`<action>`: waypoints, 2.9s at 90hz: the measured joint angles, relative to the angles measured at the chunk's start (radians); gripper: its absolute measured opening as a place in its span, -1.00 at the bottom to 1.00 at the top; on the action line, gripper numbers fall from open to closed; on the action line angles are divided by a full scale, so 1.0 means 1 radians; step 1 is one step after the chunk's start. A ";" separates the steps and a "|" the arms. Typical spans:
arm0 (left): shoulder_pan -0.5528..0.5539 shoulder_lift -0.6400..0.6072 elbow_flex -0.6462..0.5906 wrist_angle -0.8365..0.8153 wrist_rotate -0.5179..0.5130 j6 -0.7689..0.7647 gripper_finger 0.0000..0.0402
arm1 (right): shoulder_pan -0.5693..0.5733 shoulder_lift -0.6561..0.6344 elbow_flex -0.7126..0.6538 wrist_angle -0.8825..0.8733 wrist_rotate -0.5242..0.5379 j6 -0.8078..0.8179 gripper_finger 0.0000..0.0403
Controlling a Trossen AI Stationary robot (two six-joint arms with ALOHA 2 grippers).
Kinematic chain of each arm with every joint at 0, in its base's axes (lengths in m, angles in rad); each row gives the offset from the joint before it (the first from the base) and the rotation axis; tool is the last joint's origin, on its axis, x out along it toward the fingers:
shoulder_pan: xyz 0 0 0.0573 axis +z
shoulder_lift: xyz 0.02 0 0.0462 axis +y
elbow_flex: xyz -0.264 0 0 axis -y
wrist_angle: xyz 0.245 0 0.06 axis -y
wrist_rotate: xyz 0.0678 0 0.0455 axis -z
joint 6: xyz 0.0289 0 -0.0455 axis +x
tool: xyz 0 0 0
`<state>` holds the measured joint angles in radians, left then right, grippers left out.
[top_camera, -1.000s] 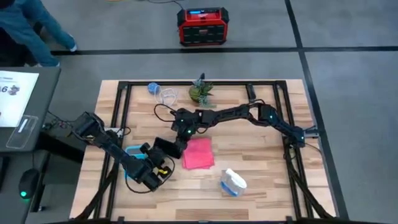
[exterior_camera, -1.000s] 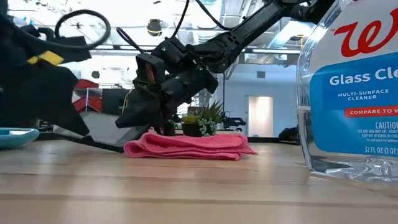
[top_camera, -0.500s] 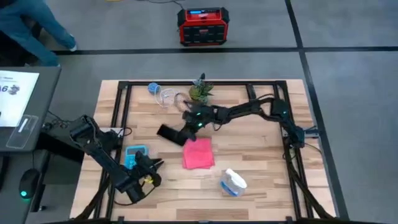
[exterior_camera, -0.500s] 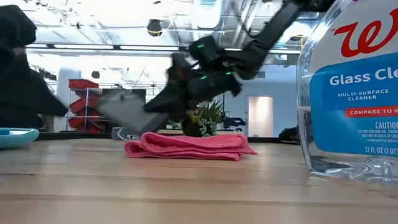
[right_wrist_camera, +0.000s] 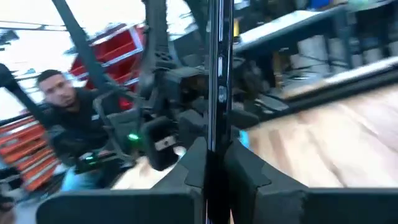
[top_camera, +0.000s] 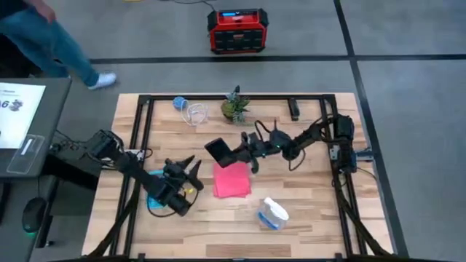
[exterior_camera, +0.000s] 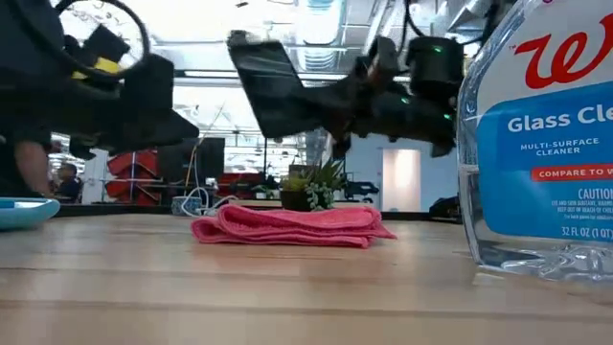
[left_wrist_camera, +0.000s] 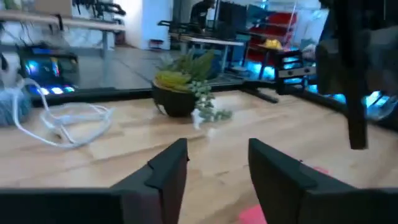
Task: Apply microfiber cloth
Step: Spray the front of the cellphone using the spray bottle
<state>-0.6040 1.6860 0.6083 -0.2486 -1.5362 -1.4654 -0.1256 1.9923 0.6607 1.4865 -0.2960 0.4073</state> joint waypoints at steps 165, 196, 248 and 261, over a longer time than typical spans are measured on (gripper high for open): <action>0.393 0.003 0.013 1.354 1.033 1.317 -0.21 | 0.110 -0.279 -0.253 0.081 0.170 -0.179 -0.91; 0.391 0.003 0.101 1.242 1.036 1.375 -0.41 | 0.140 -0.278 -0.226 0.012 0.189 -0.215 -0.91; 0.327 0.003 0.101 1.065 0.930 1.287 -0.98 | 0.089 -0.522 -0.244 -0.432 0.180 -0.277 -0.34; 0.312 0.003 0.101 1.036 0.925 1.273 -0.98 | 0.137 -0.809 -0.213 -0.971 0.168 -0.357 -0.12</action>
<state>-0.2921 1.6890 0.7094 0.7872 -0.6111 -0.1929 0.0119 1.1830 0.4476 0.5157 -0.1284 0.0506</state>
